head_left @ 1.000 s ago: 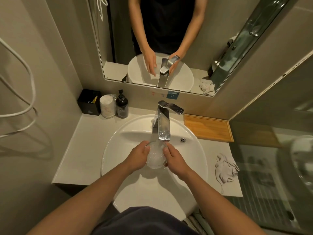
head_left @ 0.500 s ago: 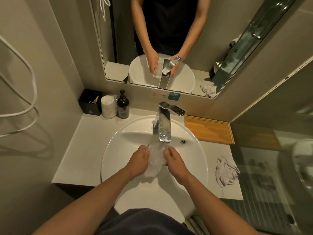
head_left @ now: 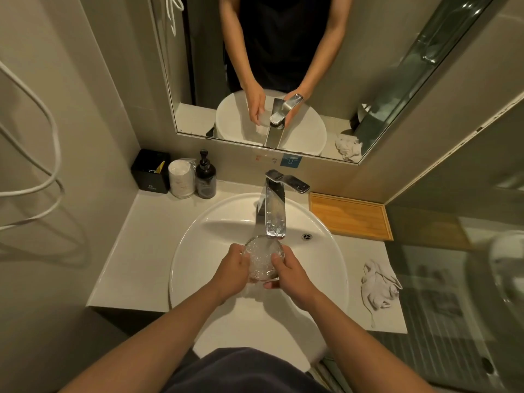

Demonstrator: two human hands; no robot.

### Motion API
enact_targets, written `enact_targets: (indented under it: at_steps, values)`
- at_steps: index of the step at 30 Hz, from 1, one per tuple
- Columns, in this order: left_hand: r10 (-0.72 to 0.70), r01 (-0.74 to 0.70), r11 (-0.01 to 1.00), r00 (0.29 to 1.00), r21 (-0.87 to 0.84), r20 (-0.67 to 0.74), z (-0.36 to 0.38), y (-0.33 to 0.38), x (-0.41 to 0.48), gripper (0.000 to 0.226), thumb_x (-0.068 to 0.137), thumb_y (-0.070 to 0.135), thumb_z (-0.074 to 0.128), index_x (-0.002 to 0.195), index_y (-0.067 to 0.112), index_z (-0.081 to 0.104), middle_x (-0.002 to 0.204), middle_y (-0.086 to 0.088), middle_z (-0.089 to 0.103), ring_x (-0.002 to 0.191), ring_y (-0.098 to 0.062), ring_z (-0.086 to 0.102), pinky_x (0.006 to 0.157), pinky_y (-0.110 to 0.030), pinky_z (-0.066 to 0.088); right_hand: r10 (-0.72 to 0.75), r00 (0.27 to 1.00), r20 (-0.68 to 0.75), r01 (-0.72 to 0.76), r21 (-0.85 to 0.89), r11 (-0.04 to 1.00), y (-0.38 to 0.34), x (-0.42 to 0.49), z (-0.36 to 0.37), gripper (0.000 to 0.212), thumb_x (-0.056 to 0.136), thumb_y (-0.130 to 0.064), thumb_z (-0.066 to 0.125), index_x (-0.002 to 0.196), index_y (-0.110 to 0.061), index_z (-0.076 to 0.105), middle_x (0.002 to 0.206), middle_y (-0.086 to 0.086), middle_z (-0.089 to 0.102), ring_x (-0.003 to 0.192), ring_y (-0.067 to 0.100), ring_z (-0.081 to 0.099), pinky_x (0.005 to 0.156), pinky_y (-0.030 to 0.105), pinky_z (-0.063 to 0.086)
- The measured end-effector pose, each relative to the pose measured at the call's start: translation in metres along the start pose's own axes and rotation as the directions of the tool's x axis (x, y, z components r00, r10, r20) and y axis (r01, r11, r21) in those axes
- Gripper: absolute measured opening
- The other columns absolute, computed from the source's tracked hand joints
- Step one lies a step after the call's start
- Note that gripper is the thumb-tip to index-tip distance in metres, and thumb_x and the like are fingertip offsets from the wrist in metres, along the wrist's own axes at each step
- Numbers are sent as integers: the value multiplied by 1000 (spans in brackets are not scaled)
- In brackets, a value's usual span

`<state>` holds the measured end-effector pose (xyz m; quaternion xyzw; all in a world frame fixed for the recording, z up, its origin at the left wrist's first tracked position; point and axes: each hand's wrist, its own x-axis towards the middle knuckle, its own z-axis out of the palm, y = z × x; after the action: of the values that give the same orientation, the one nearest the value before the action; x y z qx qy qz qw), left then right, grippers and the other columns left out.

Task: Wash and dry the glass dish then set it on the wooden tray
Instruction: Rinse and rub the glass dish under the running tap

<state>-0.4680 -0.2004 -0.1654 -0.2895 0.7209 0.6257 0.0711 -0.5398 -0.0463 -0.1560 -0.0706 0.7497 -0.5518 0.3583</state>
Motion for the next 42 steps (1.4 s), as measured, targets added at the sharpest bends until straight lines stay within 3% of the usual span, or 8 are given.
enact_targets:
  at_steps: [8, 12, 15, 18, 24, 28, 32, 42]
  values:
    - [119, -122, 980, 993, 155, 28, -11, 15, 2, 27, 107, 25, 37, 128, 14, 51, 111, -12, 69, 101, -32, 68, 89, -45, 56, -37, 999, -28, 35, -38, 999, -2, 2, -3, 33, 110, -24, 45, 142, -26, 49, 98, 0, 65, 77, 13, 57, 65, 25, 50]
    - [-6, 7, 1000, 999, -30, 32, -3, 10, -2, 19, 107, 23, 39, 119, 8, 41, 108, -16, 63, 93, -31, 71, 78, -46, 63, -6, 1000, -14, 6, -14, 1000, 3, 2, -3, 32, 111, -25, 41, 143, -22, 46, 119, 6, 66, 90, 17, 66, 71, 28, 56]
    - [-13, 11, 1000, 998, 23, 55, -6, 14, 0, 25, 106, 28, 42, 118, 6, 43, 99, -12, 65, 78, -25, 68, 73, -39, 61, -29, 999, -13, 29, -23, 999, 2, 5, -5, 39, 111, -26, 40, 149, -25, 43, 132, 7, 64, 104, 24, 69, 76, 35, 60]
    - [50, -59, 990, 996, 131, 75, -11, 16, 3, 25, 106, 31, 41, 120, 13, 50, 102, -13, 71, 90, -32, 70, 84, -46, 59, -48, 998, -29, 47, -9, 999, 2, 6, -6, 38, 110, -27, 44, 148, -27, 48, 134, 4, 66, 118, 23, 67, 88, 37, 59]
    - [0, -1, 1000, 999, 20, 52, -2, 14, -3, 25, 107, 28, 39, 121, 8, 43, 113, -16, 65, 96, -27, 70, 84, -46, 62, -13, 1000, -21, 14, 38, 999, 6, 4, -2, 31, 112, -24, 39, 141, -25, 48, 132, 9, 65, 106, 21, 69, 83, 33, 57]
    - [99, -106, 982, 994, 159, 51, -8, 20, 1, 34, 106, 22, 40, 139, 18, 44, 120, -11, 66, 104, -28, 66, 93, -43, 54, -42, 999, -12, 42, 3, 999, 2, 6, -6, 38, 111, -24, 40, 147, -30, 48, 131, 4, 67, 107, 22, 69, 83, 38, 60]
    - [63, -67, 987, 998, 149, 32, -7, 20, 0, 24, 106, 21, 37, 127, 12, 46, 110, -14, 69, 96, -29, 68, 87, -42, 55, -22, 998, -58, 25, 43, 999, 5, 7, -4, 32, 111, -20, 42, 140, -21, 53, 127, 11, 68, 97, 16, 70, 78, 27, 57]
    - [60, -68, 987, 997, 148, 55, -8, 20, 3, 24, 106, 33, 38, 117, 14, 47, 103, -16, 70, 93, -34, 71, 84, -53, 59, -46, 998, -53, 49, 58, 997, 1, 6, -5, 34, 110, -18, 44, 139, -24, 59, 123, 3, 73, 104, 21, 71, 78, 33, 58]
